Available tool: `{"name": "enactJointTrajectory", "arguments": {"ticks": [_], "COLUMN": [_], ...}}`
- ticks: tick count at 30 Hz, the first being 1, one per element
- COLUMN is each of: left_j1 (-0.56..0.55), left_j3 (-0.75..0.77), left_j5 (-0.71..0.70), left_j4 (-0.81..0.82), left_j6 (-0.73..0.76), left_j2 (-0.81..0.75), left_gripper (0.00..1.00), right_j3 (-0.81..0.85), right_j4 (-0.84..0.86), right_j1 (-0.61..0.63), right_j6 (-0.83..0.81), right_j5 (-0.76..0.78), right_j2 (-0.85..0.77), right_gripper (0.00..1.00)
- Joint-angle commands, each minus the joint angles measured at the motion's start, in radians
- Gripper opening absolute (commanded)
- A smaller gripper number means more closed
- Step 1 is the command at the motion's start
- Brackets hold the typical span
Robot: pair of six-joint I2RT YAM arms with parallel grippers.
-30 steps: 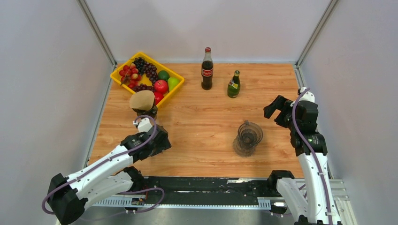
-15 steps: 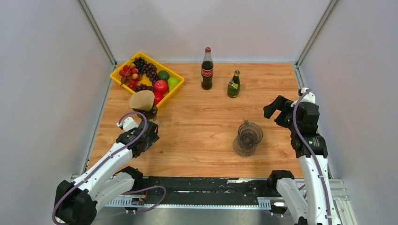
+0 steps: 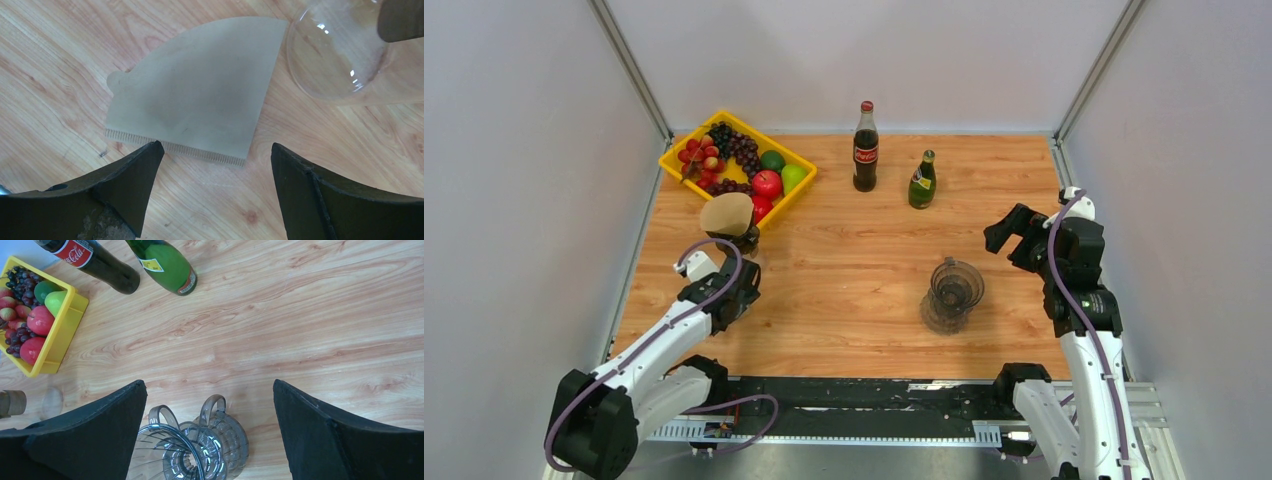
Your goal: Place the coffee filter in the dripper
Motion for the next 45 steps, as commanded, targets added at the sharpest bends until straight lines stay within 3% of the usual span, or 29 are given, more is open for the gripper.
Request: {"name": "enactJointTrajectory", "arguments": {"ticks": [1, 29, 39, 45], "left_j1": [0.011, 0.012, 0.011, 0.013], "left_j3": [-0.024, -0.012, -0.015, -0.016], "left_j5": [0.007, 0.038, 0.086, 0.114], "left_j4": [0.068, 0.044, 0.064, 0.027], "left_j6": [0.012, 0.013, 0.044, 0.043], "left_j2": [0.023, 0.155, 0.155, 0.146], "left_gripper": [0.9, 0.79, 0.55, 0.46], "right_j3": [0.016, 0.028, 0.027, 0.028], "right_j4": [0.043, 0.043, 0.042, 0.042], "right_j1": [0.003, 0.003, 0.003, 0.002], "right_j6": [-0.011, -0.019, -0.019, -0.017], "right_j5": [-0.014, -0.043, -0.034, -0.037], "right_j2": [-0.008, -0.012, -0.014, -0.013], "right_gripper": [1.0, 1.0, 1.0, 1.0]}}
